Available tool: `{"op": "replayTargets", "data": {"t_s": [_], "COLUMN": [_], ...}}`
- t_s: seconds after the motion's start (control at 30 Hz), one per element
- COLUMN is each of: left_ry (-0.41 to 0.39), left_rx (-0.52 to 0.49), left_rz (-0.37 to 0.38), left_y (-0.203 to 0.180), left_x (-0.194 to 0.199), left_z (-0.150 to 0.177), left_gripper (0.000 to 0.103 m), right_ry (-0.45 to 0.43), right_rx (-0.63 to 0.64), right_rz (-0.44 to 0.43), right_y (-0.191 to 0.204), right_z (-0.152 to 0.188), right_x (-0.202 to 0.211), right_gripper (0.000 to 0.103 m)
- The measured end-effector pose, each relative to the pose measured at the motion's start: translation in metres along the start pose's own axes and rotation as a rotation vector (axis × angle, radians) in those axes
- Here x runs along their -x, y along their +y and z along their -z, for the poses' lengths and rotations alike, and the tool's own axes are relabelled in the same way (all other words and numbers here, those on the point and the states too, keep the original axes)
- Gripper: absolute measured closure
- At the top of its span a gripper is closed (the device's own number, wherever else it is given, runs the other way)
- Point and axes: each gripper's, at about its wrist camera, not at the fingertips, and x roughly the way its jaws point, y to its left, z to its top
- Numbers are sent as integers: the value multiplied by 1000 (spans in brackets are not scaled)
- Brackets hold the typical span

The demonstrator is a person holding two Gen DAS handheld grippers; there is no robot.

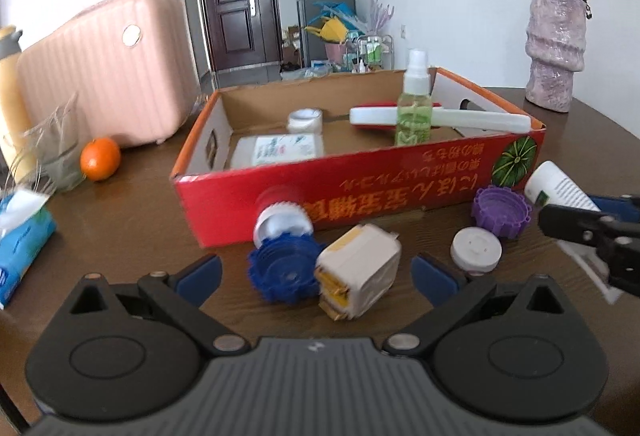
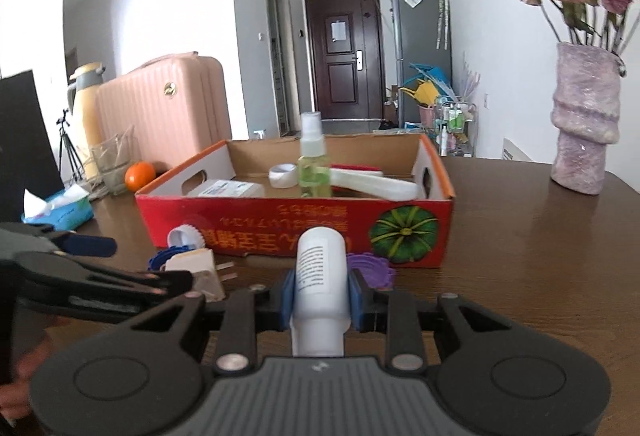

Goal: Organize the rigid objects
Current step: 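Close the left tool on the beige square plug while the right tool holds the white bottle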

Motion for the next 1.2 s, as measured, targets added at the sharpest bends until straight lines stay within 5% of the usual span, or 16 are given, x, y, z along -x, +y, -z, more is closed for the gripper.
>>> {"op": "replayTargets", "data": {"t_s": [0.2,0.57,0.93,1.07,1.2], "left_ry": [-38,-8,-6,3,37], "left_rx": [-43,-68,-106,-133,-124], "left_rz": [26,110,162,153,149], "left_y": [-15,-15,-25,-34,-36], "left_x": [-8,-19,-9,-10,-21], "left_z": [0,1,7,10,9], "left_gripper": [6,53,53,34,55], "right_ry": [-6,11,-14,-46,-54], "right_rx": [-58,-56,-53,-51,-56], "right_rz": [-9,-11,11,16,19], "right_y": [-13,-14,-9,-6,-4], "right_z": [-1,1,-1,-2,2], "right_x": [0,-4,4,19,34], "right_gripper": [76,76,76,76,76]}}
